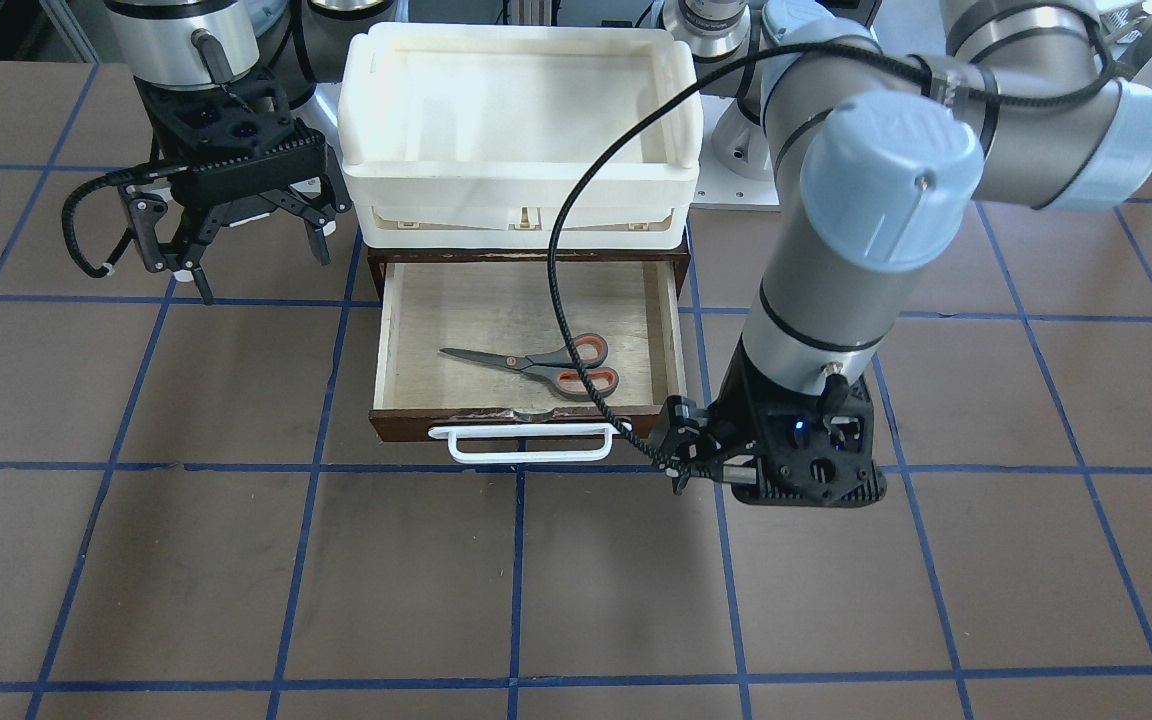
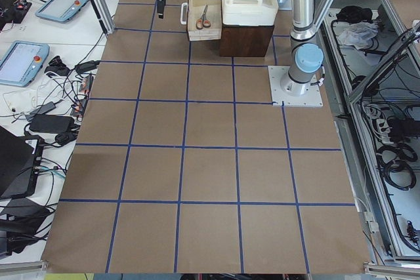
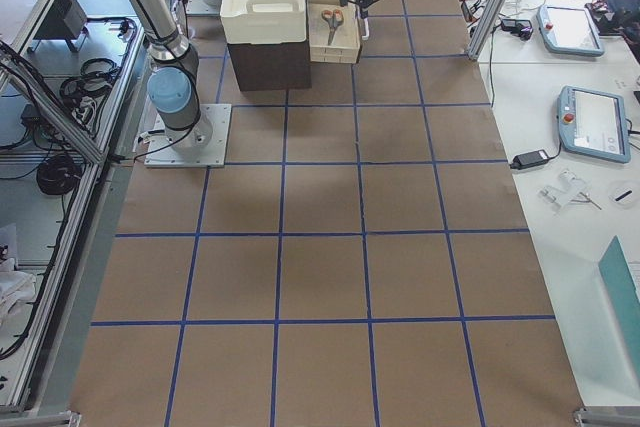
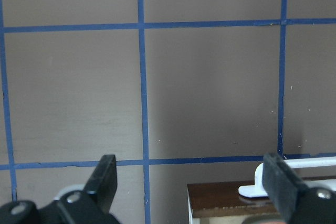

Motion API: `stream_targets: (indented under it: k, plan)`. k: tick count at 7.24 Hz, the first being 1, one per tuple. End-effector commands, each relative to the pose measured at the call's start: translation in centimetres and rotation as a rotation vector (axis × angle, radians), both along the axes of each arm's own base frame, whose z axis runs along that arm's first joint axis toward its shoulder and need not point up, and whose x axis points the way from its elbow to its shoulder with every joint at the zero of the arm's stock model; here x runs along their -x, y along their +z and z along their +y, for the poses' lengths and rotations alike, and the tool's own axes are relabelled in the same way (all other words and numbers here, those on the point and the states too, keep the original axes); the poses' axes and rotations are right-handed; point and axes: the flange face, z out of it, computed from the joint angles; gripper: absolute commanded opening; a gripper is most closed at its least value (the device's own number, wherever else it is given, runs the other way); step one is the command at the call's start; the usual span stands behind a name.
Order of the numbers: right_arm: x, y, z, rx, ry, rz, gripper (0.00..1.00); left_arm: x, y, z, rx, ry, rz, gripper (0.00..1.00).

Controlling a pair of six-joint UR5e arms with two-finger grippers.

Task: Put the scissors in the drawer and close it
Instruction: 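Raise the right gripper away from the drawer while the left arm moves above the drawer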

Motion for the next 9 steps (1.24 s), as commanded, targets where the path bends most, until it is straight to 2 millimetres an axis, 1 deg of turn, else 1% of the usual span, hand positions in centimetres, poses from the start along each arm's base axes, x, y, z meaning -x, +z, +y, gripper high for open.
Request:
stream_targets:
  k: [1,2,3,4,5,6,7,8,9]
  plan:
    - [0.2,1.3,2.4,-0.042,-0.294,-0.062,1.0,5.2,-4.5,-2.2,-0.005,-0.02,-0.007,1.0]
    - [0.3,1.2,2.9,-0.068,-0.362,-0.071,1.0,5.8,-6.2,-2.6,-0.028,-0.025,-0.001,1.0]
    - [-0.1,1.2,3.6,-0.112,-0.462,-0.118,1.0,6.6,-9.0,-2.8,-0.079,-0.039,-0.019,1.0]
    - [-0.3,1.4,3.9,-0.12,-0.481,-0.139,1.0,6.9,-10.3,-3.0,-0.099,-0.05,-0.023,1.0]
    - [-0.2,1.9,4.1,-0.106,-0.464,-0.147,1.0,6.8,-12.0,-2.7,-0.169,-0.061,-0.037,1.0]
    - [0.0,1.2,3.6,-0.103,-0.462,-0.13,1.0,7.7,-13.7,-2.8,-0.19,-0.07,-0.035,1.0]
    - [0.0,1.3,3.4,-0.076,-0.457,-0.131,1.0,8.5,-14.0,-2.7,-0.195,-0.077,-0.029,1.0]
    - [0.1,1.1,3.3,-0.074,-0.461,-0.129,1.0,9.0,-14.3,-2.5,-0.211,-0.077,-0.007,1.0]
    - [0.2,1.6,3.3,-0.067,-0.462,-0.13,1.0,8.9,-13.9,-2.4,-0.209,-0.083,-0.004,1.0]
